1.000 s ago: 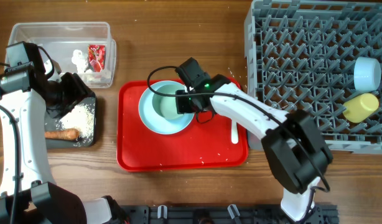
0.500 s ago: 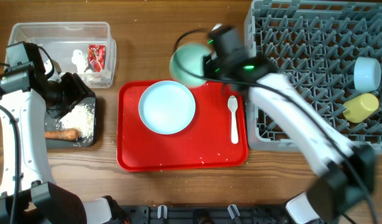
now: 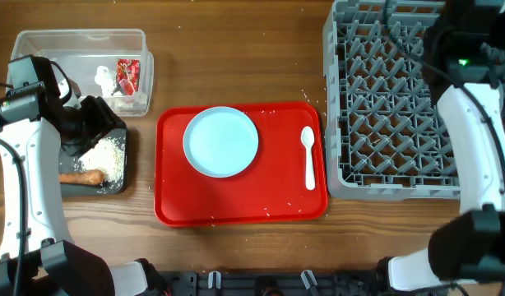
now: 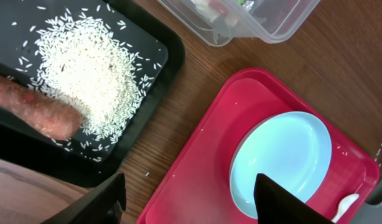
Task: Sort waste into correct bins and load items into the dishwasher rack
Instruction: 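Grasp the pale green bowl with the right gripper and place it in the rack, then reach the right gripper to the light-blue plate and grasp its rim, then lift the light-blue plate and stand it upright in the rack, then grasp the white spoon on the red tray with the right gripper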
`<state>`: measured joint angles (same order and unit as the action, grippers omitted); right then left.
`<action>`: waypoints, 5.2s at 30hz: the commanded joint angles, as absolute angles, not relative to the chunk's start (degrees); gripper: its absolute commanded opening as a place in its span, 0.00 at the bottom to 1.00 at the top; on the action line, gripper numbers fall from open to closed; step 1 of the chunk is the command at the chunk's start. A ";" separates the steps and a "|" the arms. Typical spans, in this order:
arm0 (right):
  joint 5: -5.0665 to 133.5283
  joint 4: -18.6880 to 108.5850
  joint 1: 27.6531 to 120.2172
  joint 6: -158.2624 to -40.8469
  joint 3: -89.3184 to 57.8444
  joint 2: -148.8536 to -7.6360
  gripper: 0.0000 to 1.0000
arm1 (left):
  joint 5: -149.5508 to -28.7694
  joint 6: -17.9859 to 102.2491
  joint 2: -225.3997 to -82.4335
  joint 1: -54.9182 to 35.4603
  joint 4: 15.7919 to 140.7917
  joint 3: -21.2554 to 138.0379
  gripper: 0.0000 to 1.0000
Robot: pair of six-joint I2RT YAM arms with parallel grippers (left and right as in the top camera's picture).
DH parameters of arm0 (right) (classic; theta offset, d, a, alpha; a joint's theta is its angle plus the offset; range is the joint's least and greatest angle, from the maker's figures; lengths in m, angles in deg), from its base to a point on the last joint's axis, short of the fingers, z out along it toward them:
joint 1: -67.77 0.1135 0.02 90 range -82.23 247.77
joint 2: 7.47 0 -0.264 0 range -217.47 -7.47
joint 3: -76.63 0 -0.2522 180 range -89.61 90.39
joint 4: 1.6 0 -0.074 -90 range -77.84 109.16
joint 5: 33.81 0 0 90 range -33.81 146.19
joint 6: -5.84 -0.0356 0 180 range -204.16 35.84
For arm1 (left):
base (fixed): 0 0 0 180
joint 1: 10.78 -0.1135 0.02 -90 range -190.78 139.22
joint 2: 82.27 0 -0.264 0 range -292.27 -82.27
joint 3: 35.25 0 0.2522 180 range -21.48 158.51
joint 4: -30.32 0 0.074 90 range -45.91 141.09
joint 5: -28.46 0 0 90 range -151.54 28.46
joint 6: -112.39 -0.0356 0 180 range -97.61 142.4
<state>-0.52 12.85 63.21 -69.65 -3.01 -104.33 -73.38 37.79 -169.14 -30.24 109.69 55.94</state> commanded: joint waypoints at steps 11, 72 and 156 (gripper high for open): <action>-3.58 -13.25 54.21 -50.11 -2.68 -131.65 0.05 | -73.90 38.30 -168.29 -30.39 110.54 56.12 0.66; 67.91 58.03 102.34 -110.13 -5.54 -129.71 0.30 | -73.64 37.86 -168.31 -30.39 111.26 56.10 0.85; 56.85 59.47 98.14 -110.57 -20.05 -105.51 0.96 | -73.64 37.88 -168.31 -30.39 111.24 56.10 0.84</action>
